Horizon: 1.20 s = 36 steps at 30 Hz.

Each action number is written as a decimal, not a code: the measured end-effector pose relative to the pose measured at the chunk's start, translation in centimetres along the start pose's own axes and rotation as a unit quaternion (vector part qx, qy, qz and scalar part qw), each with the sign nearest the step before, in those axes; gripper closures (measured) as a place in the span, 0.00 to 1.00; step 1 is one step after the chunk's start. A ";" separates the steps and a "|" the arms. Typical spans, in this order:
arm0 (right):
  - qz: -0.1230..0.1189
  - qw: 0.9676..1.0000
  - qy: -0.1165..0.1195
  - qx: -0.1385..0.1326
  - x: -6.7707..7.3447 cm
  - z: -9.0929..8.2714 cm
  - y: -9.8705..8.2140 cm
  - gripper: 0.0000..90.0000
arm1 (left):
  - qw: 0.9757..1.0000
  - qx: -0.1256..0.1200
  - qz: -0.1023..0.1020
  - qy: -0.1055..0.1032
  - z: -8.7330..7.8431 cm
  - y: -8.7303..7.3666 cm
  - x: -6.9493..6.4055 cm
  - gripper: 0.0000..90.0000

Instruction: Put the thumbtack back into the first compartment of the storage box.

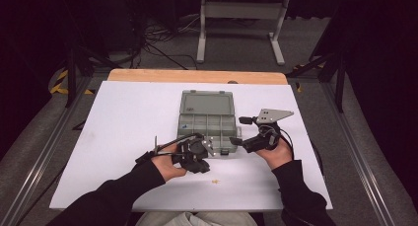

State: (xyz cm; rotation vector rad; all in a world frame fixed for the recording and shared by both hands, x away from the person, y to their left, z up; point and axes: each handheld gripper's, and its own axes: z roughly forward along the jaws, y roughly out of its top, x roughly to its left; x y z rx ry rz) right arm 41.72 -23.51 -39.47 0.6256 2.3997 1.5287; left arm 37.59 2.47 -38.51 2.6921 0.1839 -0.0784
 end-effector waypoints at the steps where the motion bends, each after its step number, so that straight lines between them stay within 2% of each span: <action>1: 0.000 1.000 0.000 0.000 0.0 0.0 0.0 0.14 | 1.000 0.000 0.001 0.000 -0.2 0.0 0.1 0.92; 10: 0.001 1.000 0.000 -0.002 -0.1 -0.1 0.0 0.14 | 1.000 -0.014 -0.006 0.012 -2.3 0.1 1.1 0.92; 18: 0.003 1.000 0.000 -0.001 -0.1 0.0 -0.1 0.14 | 1.000 -0.015 -0.009 0.026 -3.8 0.5 2.1 0.92; 25: 0.004 1.000 0.000 -0.002 -0.1 0.0 -0.1 0.14 | 0.999 -0.021 -0.028 0.033 -4.6 0.5 3.4 0.92; 28: 0.004 1.000 0.001 -0.001 -0.1 0.1 -0.1 0.14 | 0.999 -0.022 -0.026 0.037 -4.9 0.7 3.9 0.92; 36: 0.004 1.000 0.000 -0.002 -0.2 0.0 -0.2 0.14 | 0.998 -0.023 -0.038 0.053 -5.6 1.1 4.9 0.92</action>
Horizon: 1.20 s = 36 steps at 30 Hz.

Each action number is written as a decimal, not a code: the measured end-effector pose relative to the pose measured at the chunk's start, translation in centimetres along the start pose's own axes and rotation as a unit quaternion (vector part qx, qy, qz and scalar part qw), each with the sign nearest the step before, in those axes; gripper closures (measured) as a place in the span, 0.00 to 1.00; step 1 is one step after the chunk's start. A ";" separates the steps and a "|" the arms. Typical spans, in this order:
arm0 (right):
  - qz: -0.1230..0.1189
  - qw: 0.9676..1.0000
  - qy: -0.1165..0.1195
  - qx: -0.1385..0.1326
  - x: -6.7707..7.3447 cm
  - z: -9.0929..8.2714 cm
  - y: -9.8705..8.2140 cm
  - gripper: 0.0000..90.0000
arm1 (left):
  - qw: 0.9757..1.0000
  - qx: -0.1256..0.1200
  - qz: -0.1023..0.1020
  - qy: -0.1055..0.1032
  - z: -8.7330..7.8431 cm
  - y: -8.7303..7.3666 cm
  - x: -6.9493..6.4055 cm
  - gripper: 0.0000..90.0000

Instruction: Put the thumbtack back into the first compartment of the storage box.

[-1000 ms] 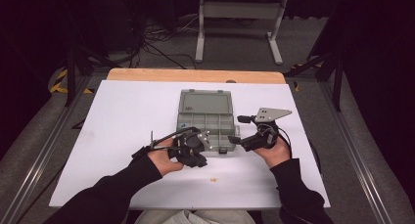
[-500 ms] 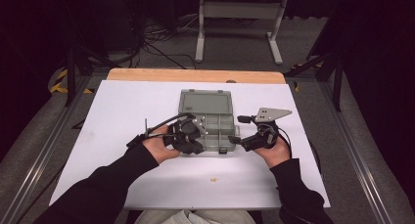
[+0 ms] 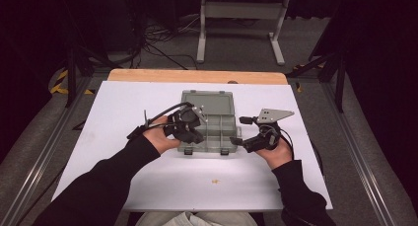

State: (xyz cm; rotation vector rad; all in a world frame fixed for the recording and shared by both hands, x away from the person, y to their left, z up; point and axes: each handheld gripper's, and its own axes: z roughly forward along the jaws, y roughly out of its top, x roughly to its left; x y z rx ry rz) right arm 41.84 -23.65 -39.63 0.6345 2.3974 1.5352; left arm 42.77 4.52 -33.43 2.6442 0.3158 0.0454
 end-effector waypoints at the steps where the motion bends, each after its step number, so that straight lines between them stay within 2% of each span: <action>1: 0.000 1.000 0.000 0.000 0.0 0.0 0.0 0.14 | 1.000 0.001 -0.002 0.001 -0.1 0.1 0.2 0.92; 7: -0.003 1.000 -0.001 0.002 0.1 0.0 0.0 0.14 | 1.000 0.000 -0.013 0.011 -0.2 0.3 1.2 0.92; 17: -0.003 1.000 0.000 0.002 0.1 0.1 0.0 0.14 | 0.999 0.002 -0.046 0.028 -0.3 0.7 3.1 0.92; 19: -0.003 1.000 0.000 0.003 0.1 0.1 0.0 0.14 | 0.998 0.001 -0.047 0.032 -0.4 0.8 3.5 0.92; 27: -0.004 1.000 0.000 0.002 0.1 0.1 0.0 0.14 | 0.996 -0.004 -0.074 0.049 -0.2 0.7 5.4 0.92; 34: -0.004 1.000 0.001 0.004 0.1 0.3 0.0 0.14 | 0.994 0.008 -0.084 0.065 0.5 0.8 6.5 0.92; 36: -0.005 1.000 0.001 0.005 0.1 0.3 0.0 0.14 | 0.993 0.007 -0.097 0.068 0.8 0.5 7.2 0.92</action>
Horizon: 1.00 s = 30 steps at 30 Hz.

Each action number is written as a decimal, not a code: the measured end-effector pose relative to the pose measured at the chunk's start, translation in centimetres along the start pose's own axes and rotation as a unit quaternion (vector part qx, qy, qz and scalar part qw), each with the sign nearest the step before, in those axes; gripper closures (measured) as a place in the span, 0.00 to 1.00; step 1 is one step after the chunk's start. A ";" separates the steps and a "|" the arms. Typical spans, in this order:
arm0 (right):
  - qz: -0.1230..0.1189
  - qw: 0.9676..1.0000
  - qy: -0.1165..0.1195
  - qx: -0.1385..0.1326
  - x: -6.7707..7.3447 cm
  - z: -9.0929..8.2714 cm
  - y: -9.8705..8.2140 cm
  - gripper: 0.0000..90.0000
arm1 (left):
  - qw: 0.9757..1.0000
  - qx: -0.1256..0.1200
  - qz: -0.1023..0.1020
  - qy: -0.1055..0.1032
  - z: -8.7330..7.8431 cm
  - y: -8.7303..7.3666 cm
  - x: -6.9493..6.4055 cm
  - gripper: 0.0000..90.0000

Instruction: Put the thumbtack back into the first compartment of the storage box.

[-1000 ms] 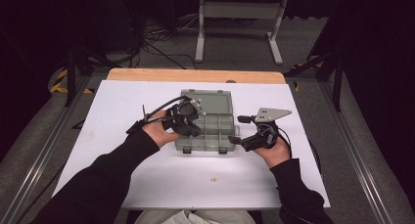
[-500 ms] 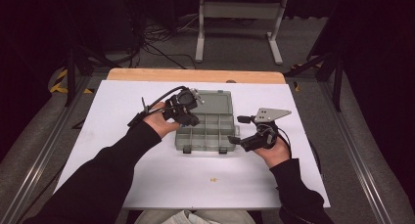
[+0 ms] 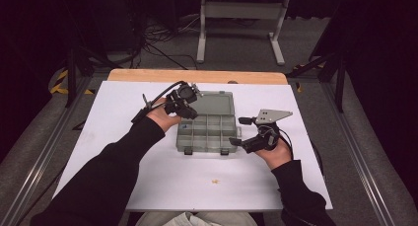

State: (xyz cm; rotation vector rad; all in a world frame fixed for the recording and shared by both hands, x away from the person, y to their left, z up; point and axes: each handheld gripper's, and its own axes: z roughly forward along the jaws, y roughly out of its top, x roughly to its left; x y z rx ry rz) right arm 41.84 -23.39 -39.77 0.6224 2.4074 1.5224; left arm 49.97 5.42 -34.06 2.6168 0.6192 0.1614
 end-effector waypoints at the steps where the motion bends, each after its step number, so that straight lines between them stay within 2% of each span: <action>1: 0.000 1.000 0.000 0.000 0.0 0.0 0.0 0.14 | 1.000 0.001 -0.005 0.001 0.1 -0.1 0.2 0.92; 5: 0.000 1.000 0.000 -0.003 0.0 -0.1 0.1 0.14 | 1.000 -0.005 -0.019 -0.001 0.3 -0.3 1.1 0.92; 8: 0.000 1.000 0.001 -0.002 0.0 0.0 0.0 0.14 | 1.000 -0.007 -0.018 -0.001 0.4 -0.2 1.1 0.92; 9: 0.001 1.000 0.001 -0.001 -0.1 0.0 0.0 0.14 | 1.000 -0.005 -0.011 0.001 0.6 -0.2 1.1 0.92; 16: 0.000 1.000 0.001 -0.002 0.0 -0.1 0.0 0.14 | 1.000 -0.001 -0.017 0.001 1.3 -0.2 1.2 0.92; 24: 0.001 1.000 0.002 -0.002 -0.1 -0.1 0.0 0.14 | 0.999 0.018 -0.032 0.000 2.9 -1.1 2.0 0.92; 30: 0.002 1.000 0.001 -0.003 -0.1 -0.1 -0.1 0.14 | 0.999 0.026 -0.035 0.000 3.5 -1.3 2.2 0.92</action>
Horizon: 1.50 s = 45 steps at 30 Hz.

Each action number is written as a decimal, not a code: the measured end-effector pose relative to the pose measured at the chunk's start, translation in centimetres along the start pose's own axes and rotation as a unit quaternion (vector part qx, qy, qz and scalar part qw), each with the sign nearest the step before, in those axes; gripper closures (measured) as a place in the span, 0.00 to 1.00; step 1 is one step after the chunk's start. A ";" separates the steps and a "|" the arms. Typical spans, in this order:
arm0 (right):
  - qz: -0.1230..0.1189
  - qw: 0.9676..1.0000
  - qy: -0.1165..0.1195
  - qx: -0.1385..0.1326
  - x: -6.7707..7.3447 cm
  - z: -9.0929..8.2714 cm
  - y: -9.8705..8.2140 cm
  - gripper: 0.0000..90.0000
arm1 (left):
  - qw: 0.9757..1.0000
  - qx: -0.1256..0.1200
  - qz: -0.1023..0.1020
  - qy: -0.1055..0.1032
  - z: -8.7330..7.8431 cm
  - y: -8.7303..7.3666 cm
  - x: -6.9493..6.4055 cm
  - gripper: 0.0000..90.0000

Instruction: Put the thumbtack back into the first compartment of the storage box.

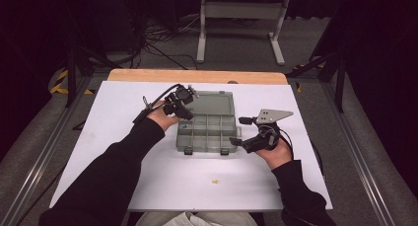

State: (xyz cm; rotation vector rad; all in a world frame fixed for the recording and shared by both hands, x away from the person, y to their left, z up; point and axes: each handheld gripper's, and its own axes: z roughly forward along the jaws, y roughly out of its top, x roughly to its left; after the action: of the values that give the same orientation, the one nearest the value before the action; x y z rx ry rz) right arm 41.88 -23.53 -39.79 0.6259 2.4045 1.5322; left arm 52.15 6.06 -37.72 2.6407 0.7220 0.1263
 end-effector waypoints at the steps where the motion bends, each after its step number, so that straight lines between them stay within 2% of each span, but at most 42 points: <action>1: 0.000 1.000 0.000 0.000 0.0 0.0 0.0 0.14 | 1.000 0.001 0.002 -0.002 0.1 0.0 0.1 0.92; 6: 0.000 1.000 0.000 -0.001 0.0 0.0 0.0 0.14 | 1.000 0.009 -0.006 -0.003 0.7 -0.3 0.4 0.92; 12: 0.000 1.000 0.001 0.001 0.0 0.1 0.0 0.14 | 1.000 0.022 -0.006 -0.002 1.4 -0.6 0.5 0.92; 24: -0.001 1.000 0.000 0.002 0.0 0.1 0.0 0.14 | 0.999 0.029 -0.011 -0.007 1.9 -0.7 0.6 0.92; 34: -0.002 1.000 0.000 0.002 0.0 0.1 0.0 0.14 | 0.999 0.039 -0.013 -0.020 2.2 -0.9 0.9 0.91; 38: -0.002 1.000 0.001 0.003 0.0 0.1 0.0 0.13 | 0.999 0.030 -0.018 -0.021 2.0 -0.9 1.0 0.82; 40: -0.002 1.000 0.001 0.003 0.0 0.1 0.0 0.13 | 0.999 0.022 -0.022 -0.024 1.7 -1.0 1.1 0.75; 45: -0.001 1.000 0.001 0.002 0.0 0.1 0.0 0.13 | 0.999 -0.003 -0.026 -0.035 0.9 -1.2 1.1 0.65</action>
State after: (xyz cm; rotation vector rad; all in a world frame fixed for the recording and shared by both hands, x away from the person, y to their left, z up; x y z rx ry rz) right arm 41.88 -23.42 -39.86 0.6219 2.4098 1.5271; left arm 52.70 7.20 -39.02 2.6037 0.7657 0.0205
